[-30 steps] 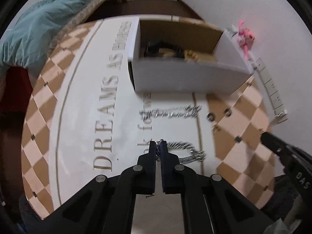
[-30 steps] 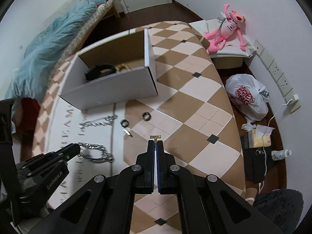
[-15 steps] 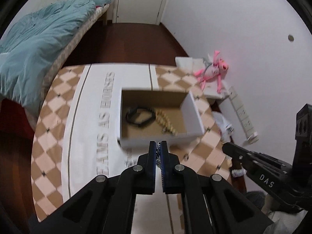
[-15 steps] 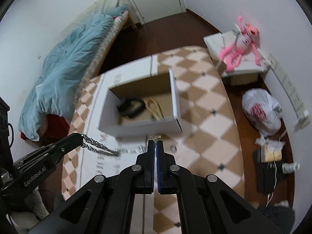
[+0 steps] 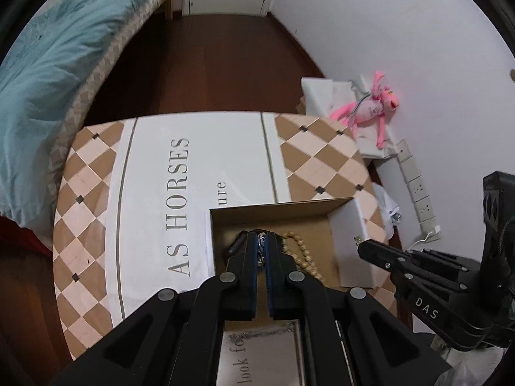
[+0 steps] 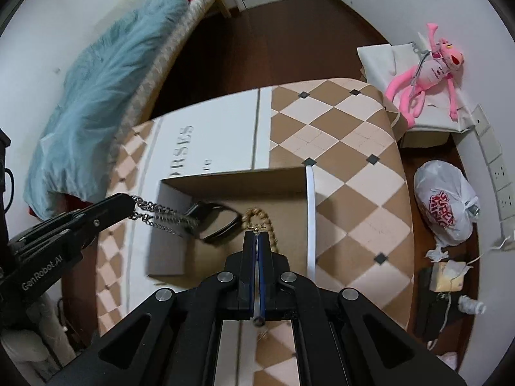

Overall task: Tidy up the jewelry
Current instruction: 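Lower the chain with the left tool into the box while the right tool releases the earring there, then lift both open tools away from the box, then grasp the thin silver chain bracelet with the left tool while the right tool grasps a black ring, then place the thin chain with the left tool into the box while the right tool drops the ring in, then grasp the remaining black ring with the left tool while the right tool grasps the last gold earring, then release the ring from the left tool into the box while the right tool releases the earring there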

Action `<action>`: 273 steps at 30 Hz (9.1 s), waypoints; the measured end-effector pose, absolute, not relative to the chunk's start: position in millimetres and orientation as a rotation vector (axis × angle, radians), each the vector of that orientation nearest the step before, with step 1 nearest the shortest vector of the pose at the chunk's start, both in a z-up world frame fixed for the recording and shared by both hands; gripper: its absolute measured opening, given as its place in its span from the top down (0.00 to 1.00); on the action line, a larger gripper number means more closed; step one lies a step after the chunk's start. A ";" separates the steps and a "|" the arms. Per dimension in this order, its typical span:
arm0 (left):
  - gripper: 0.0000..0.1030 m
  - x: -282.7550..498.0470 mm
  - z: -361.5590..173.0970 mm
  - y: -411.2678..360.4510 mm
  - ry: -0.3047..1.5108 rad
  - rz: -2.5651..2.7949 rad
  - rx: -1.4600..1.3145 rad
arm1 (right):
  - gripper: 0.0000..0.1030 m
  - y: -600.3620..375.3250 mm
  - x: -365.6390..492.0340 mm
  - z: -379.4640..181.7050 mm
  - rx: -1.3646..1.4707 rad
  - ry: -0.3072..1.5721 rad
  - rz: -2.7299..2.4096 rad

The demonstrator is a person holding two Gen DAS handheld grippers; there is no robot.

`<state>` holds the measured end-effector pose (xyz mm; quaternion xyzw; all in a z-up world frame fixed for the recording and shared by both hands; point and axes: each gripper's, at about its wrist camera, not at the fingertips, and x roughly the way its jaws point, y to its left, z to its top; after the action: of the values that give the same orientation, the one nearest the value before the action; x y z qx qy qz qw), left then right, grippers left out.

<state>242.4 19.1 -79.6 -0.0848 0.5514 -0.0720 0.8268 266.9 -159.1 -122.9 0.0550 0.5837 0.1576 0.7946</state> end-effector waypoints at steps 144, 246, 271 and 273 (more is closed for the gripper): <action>0.91 156.6 -20.8 12.3 0.909 -0.141 -0.211 | 0.88 -186.2 190.5 -78.8 0.162 0.996 0.335; 0.76 130.4 -187.2 -102.5 1.127 -0.074 0.046 | 0.91 -254.9 137.6 -197.2 0.078 1.115 0.023; 0.90 189.9 -89.7 -18.9 1.078 -0.125 -0.116 | 0.91 -195.3 222.8 -113.2 0.104 1.090 0.281; 0.90 202.9 -93.6 -13.5 1.108 -0.116 -0.118 | 0.91 -183.7 240.9 -117.5 0.087 1.136 0.302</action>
<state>202.9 -13.5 -93.6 -0.0561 0.5254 -0.0548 0.8472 240.9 -183.7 -117.5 0.0409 0.5355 0.1424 0.8314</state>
